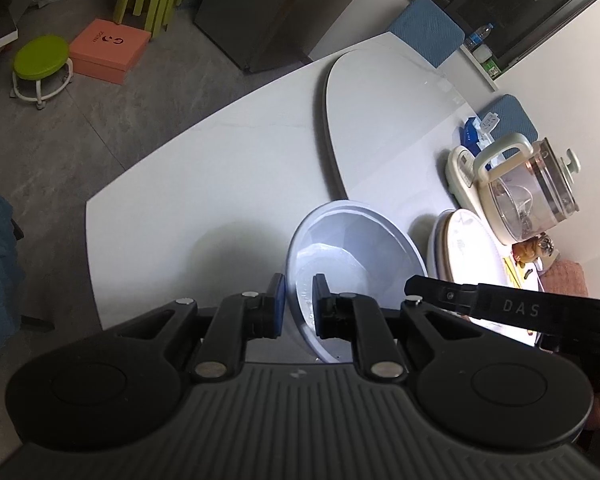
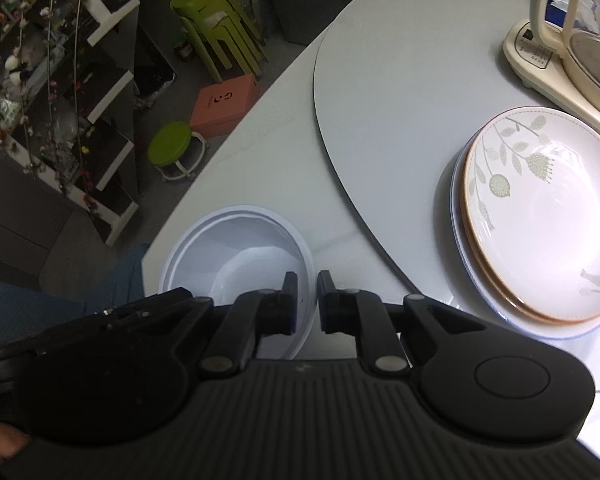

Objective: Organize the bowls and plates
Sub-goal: 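Lift the light blue bowl off the table with both grippers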

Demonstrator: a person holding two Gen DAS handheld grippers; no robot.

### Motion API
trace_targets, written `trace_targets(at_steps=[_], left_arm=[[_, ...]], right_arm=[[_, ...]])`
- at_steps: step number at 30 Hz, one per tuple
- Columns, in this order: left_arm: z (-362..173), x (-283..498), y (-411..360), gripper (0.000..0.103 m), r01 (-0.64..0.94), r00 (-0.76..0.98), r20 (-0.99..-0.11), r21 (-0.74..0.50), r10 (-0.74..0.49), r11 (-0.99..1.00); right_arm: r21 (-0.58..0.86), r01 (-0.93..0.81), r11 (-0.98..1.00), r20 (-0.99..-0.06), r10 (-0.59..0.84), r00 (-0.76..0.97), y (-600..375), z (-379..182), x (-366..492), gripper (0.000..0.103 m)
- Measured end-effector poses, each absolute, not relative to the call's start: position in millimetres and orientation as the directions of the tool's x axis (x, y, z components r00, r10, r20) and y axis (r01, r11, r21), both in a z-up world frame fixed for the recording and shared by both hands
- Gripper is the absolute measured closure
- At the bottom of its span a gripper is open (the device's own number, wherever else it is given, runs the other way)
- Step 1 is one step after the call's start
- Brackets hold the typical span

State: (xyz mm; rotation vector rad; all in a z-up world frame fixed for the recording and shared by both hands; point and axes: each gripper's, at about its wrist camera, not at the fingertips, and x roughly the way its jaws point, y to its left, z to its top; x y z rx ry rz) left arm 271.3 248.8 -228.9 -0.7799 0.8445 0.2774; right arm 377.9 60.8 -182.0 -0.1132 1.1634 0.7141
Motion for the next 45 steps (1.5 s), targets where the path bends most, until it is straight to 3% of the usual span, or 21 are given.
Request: trace_targets(at_steps=[24, 35, 45], left_arm=[[-133, 283, 213, 0.087, -0.323, 0.645, -0.737, -0.504, -0.203, 0.802], [-144, 301, 169, 0.087, -0.212, 0.600, -0.751, -0.482, -0.276, 0.850], [-184, 300, 143, 0.087, -0.185, 0.523, -0.813, -0.401, -0.255, 0.897]], right_arm=[[0.338, -0.379, 0.862, -0.794, 0.477, 0.376, -9, -109, 342, 0.090], [0.288, -0.273, 0.918, -0.833, 0.380, 0.402, -53, -125, 324, 0.090], [0.273, -0.229, 0.934, -0.871, 0.342, 0.352, -65, -169, 313, 0.090]])
